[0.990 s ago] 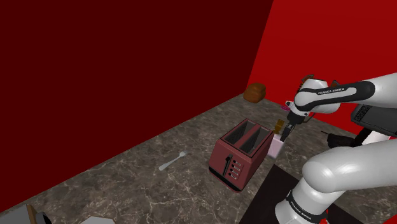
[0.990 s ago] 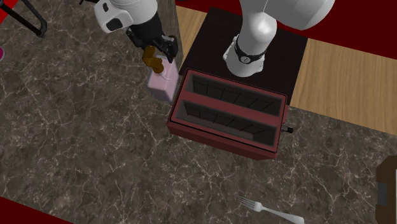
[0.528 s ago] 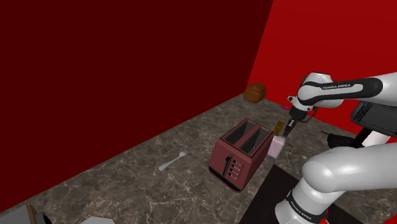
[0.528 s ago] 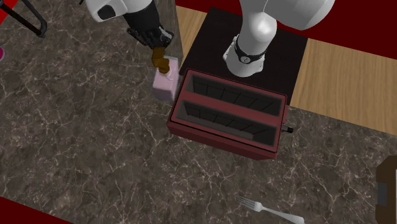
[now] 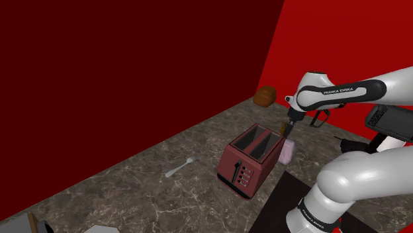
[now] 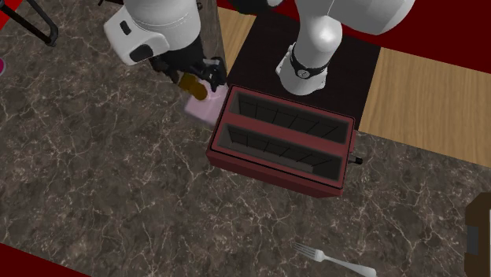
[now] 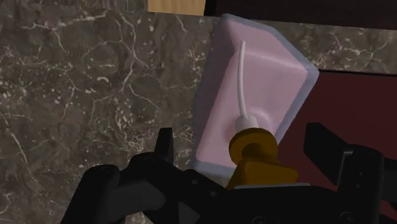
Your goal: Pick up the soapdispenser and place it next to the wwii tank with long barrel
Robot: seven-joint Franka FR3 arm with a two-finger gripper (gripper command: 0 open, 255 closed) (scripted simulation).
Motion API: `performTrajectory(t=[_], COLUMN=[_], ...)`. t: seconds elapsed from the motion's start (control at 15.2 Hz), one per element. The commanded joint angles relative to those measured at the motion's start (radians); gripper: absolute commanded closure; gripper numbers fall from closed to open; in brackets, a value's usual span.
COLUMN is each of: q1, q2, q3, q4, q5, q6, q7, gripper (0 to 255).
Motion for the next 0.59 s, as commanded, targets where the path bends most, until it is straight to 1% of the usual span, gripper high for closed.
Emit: performTrajectory(t=[0.0, 0.13, 0.46, 0.53], q1=[0.040, 0.043, 0.042, 0.041], q2=[0.018, 0.031, 0.090, 0.111], q3=[0.056, 0.056, 0.031, 0.025], q4=[0.000, -0.007, -0.040, -0.049], q5=[-0.005, -0.010, -0.025, -0.029], q6=[0.031, 0.051, 0.143, 0.173], q7=[0.039, 0.043, 0.045, 0.045], gripper=[0, 0, 0, 0])
